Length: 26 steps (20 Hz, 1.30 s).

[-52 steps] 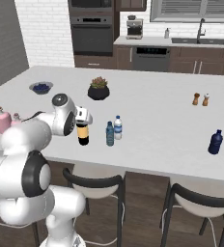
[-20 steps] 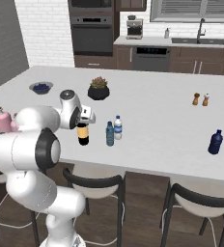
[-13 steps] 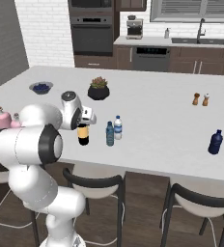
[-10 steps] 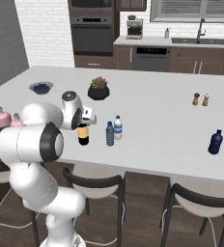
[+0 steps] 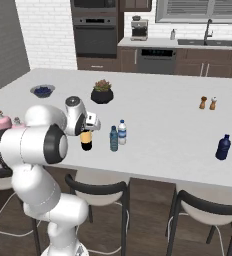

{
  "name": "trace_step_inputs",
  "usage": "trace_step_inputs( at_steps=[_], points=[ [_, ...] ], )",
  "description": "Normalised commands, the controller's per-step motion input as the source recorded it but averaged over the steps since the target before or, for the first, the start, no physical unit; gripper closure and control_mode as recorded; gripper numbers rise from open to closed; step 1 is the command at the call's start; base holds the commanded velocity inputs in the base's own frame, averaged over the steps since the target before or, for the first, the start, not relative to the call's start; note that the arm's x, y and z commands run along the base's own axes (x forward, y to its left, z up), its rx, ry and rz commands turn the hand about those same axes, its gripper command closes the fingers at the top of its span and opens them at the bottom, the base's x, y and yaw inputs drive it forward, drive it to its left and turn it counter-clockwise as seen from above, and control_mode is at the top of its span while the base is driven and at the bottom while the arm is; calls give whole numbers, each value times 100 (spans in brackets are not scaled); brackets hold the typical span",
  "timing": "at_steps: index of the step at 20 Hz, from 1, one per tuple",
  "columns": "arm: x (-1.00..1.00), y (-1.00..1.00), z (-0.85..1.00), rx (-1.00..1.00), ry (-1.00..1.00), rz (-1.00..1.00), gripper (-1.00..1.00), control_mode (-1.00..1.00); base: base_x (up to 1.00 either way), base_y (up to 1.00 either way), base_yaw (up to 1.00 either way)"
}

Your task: Move the plastic bottles in the middle to the plastics group, and the glass bottles in the middle to the glass group.

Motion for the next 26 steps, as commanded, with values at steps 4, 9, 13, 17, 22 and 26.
trace_step_inputs(
  at_steps=[4, 9, 13, 17, 22, 26],
  points=[
    [9, 0, -3, 0, 0, 0, -100, -100, 0, 0, 0],
    [0, 0, 0, 0, 0, 0, -100, -100, 0, 0, 0],
    [0, 0, 0, 0, 0, 0, 100, -100, 0, 0, 0],
    [0, 0, 0, 0, 0, 0, 100, -100, 0, 0, 0],
    [-1, 0, 1, 0, 0, 0, 100, -100, 0, 0, 0],
    [-41, 17, 43, 1, -9, 8, 100, -100, 0, 0, 0]
  ],
)
